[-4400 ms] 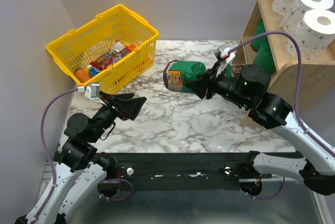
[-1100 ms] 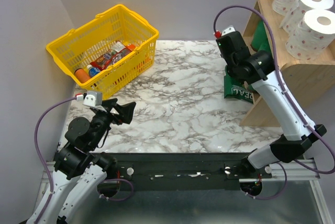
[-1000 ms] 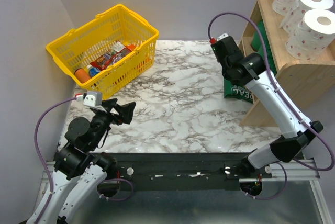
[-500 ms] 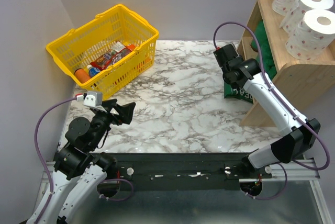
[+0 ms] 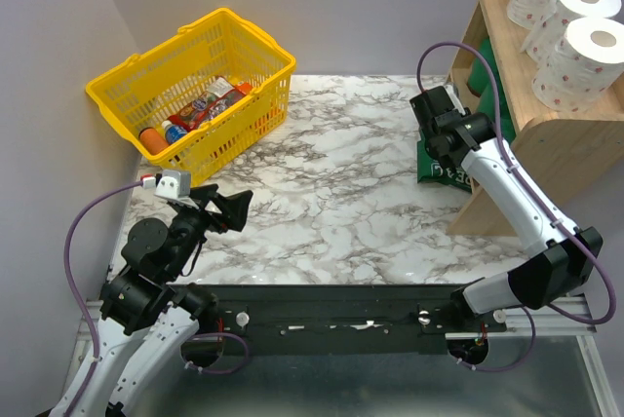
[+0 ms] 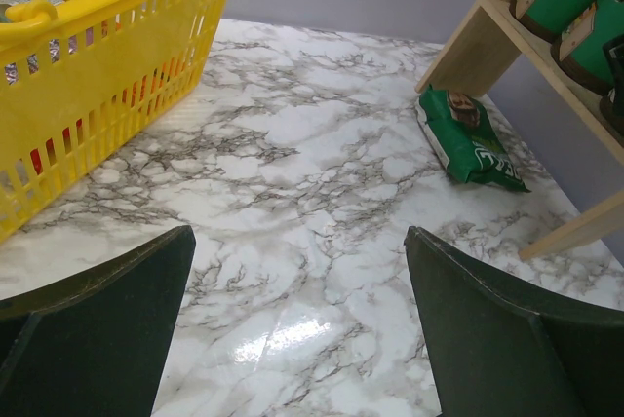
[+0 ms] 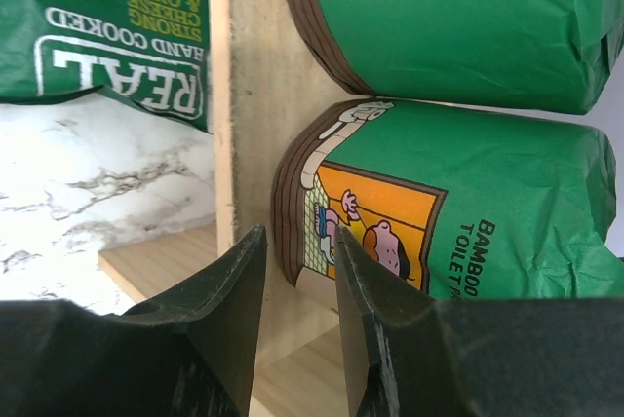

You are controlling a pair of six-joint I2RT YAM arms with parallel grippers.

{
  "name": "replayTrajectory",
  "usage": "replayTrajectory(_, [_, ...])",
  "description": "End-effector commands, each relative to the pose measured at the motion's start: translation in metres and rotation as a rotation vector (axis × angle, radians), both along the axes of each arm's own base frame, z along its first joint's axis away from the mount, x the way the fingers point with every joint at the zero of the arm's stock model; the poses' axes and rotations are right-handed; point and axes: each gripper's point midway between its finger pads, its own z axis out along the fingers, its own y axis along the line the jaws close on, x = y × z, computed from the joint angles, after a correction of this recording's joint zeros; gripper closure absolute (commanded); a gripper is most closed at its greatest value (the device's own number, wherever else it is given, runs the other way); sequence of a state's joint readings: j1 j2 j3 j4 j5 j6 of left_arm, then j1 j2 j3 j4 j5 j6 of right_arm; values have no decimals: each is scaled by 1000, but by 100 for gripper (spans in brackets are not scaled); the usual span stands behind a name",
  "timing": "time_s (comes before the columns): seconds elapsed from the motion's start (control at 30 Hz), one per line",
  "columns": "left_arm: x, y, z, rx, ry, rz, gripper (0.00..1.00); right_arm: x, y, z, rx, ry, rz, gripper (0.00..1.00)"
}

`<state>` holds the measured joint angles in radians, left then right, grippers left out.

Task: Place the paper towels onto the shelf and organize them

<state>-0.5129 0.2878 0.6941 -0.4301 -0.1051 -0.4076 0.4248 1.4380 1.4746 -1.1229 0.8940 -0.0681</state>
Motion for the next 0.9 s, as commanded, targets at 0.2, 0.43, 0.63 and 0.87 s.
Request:
replayTrajectory(0.2, [-1, 5, 2, 6, -14, 21, 1, 4, -3, 2, 25, -23, 12, 58])
replayTrajectory(0.43, [1, 4, 0, 13, -8, 19, 1, 13, 50, 8, 299, -29, 240, 59])
replayTrajectory(0.63, [2, 1, 0, 20, -10, 5, 1, -8, 131, 44, 674, -131, 564, 45])
replayTrajectory(0.87, [0, -5, 16, 29, -31, -33, 1, -78, 190, 103, 1132, -275, 876, 0])
